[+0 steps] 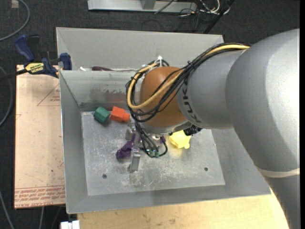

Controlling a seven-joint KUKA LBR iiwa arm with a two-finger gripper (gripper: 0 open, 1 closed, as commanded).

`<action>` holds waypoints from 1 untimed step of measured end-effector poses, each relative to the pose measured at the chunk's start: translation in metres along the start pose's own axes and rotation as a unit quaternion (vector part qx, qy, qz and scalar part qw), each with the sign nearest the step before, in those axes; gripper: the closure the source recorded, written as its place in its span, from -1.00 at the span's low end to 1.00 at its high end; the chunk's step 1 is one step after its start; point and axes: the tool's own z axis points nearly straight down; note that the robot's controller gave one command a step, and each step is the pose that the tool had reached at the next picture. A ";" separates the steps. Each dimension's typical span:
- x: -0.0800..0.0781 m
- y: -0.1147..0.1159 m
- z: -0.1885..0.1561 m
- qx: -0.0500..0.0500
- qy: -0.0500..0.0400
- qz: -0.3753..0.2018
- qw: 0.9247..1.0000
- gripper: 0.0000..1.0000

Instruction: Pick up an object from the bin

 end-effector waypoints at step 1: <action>-0.002 -0.001 0.004 0.000 0.000 -0.040 0.999 -1.00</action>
Offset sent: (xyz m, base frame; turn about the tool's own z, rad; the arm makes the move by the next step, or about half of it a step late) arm -0.0478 0.0022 -0.0069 -0.1986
